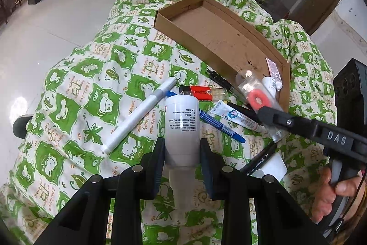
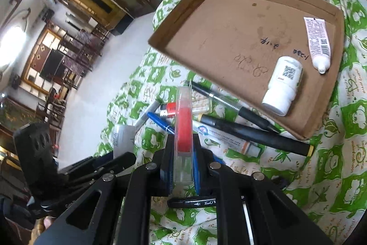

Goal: Organize rigid objects
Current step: 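Carry the spray bottle and pouch into the tray and open both grippers, then lift both grippers away from the tray toward the remaining items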

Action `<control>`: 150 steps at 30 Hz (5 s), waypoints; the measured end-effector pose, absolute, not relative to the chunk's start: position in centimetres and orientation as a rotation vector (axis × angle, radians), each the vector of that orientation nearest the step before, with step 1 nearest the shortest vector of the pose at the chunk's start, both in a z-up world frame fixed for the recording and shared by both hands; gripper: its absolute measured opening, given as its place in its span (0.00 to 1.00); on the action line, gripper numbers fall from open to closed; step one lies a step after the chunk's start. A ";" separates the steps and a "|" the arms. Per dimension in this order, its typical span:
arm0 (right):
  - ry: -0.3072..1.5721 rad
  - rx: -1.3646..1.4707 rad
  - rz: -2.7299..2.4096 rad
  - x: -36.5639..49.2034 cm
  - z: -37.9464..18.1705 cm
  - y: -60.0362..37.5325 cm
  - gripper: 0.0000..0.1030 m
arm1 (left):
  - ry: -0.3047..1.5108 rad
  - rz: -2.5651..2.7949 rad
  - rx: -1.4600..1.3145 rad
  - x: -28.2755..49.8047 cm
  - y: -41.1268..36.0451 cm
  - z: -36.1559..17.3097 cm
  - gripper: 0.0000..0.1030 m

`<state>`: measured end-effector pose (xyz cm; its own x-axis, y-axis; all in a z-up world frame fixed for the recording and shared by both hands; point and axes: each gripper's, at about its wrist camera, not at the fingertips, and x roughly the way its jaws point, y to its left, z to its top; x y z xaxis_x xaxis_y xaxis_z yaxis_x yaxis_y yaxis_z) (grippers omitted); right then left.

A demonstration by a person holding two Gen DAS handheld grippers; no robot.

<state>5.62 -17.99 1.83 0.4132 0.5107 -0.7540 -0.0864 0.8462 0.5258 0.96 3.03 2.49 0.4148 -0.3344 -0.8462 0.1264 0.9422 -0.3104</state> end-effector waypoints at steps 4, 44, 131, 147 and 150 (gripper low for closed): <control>1.035 0.463 0.373 5.5 3.4 -19.5 0.13 | 1.109 -0.304 -0.187 1.2 2.5 3.2 0.30; 0.907 0.680 0.106 8.7 3.4 -32.7 0.13 | 1.098 -0.512 -0.039 12.6 -12.4 6.1 0.30; 0.877 0.561 0.051 14.1 2.2 -28.9 0.67 | 1.073 -0.402 -0.024 11.9 -9.2 5.1 0.68; 0.835 0.537 0.137 6.8 3.8 -26.7 0.90 | 1.070 -0.299 -0.045 2.9 0.4 4.2 0.78; 0.837 0.530 0.196 5.4 4.0 -25.9 1.00 | 1.074 -0.257 -0.070 2.0 2.2 3.8 0.79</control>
<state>5.44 -25.89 3.98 0.6611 0.3674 -0.6542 0.0394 0.8537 0.5192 2.00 2.15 3.83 0.4499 -0.2417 -0.8597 0.1742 0.9680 -0.1809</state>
